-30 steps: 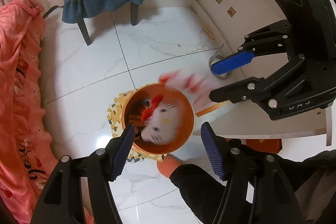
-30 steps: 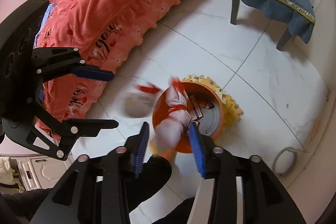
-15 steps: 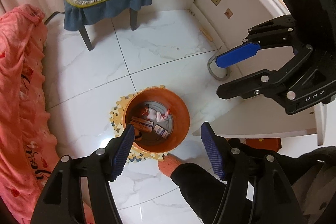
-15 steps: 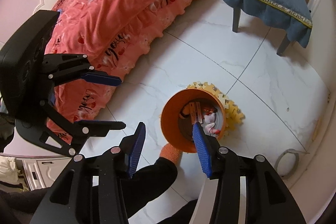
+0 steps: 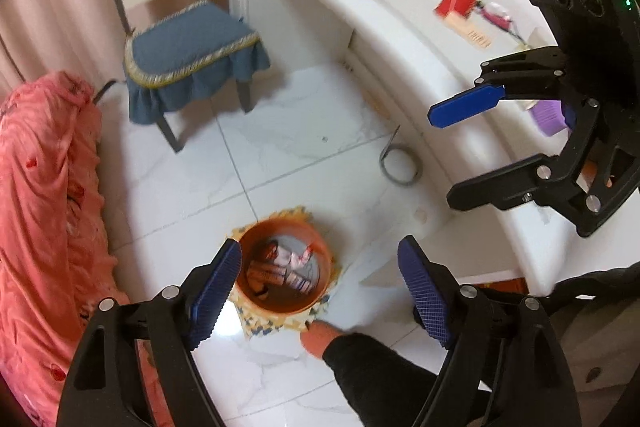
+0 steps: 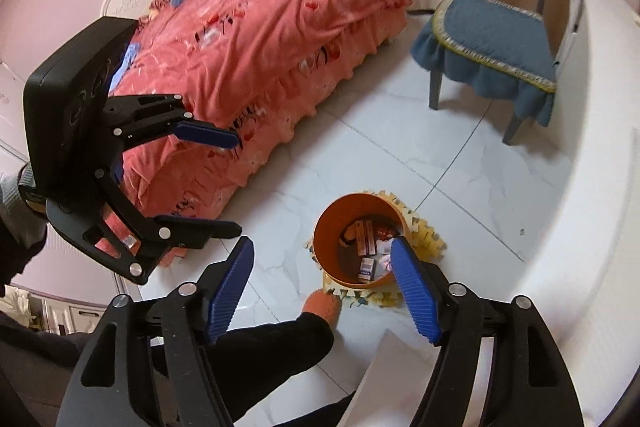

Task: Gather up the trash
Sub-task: 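Raise both empty tools back up over the desk mat, then grasp the beige tape roll with the left tool while the right tool grasps the wooden toothbrush box, then carry the tape roll and toothbrush box down to the orange bin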

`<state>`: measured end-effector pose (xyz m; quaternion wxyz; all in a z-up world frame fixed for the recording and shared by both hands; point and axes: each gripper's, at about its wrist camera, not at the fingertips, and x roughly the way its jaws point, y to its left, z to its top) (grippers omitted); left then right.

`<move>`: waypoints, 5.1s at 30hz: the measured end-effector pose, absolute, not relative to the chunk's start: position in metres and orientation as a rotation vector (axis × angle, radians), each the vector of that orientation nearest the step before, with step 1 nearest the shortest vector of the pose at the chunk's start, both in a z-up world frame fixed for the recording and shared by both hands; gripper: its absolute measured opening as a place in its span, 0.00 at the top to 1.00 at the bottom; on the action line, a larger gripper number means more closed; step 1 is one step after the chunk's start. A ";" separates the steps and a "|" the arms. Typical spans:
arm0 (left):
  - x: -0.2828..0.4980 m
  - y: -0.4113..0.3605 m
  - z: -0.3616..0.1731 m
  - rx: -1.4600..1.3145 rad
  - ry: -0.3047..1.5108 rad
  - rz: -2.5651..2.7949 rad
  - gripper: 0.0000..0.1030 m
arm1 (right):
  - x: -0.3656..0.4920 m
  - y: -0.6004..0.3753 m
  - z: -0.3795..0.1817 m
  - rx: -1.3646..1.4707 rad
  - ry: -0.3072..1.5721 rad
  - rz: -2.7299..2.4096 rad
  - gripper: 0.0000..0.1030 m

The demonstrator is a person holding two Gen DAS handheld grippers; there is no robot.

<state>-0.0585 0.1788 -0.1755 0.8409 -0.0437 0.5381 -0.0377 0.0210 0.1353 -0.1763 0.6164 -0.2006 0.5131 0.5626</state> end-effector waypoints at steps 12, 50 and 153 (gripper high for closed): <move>-0.048 0.110 -0.117 0.038 1.051 -0.129 0.17 | 0.033 0.026 -0.093 -0.347 1.039 1.200 0.21; 0.076 -0.073 -0.138 0.330 1.074 -0.590 0.13 | 0.093 -0.225 -0.094 -0.008 1.048 0.709 0.19; -0.008 0.026 -0.088 0.204 1.021 -0.316 0.76 | 0.074 -0.125 -0.070 -0.357 0.958 1.154 0.86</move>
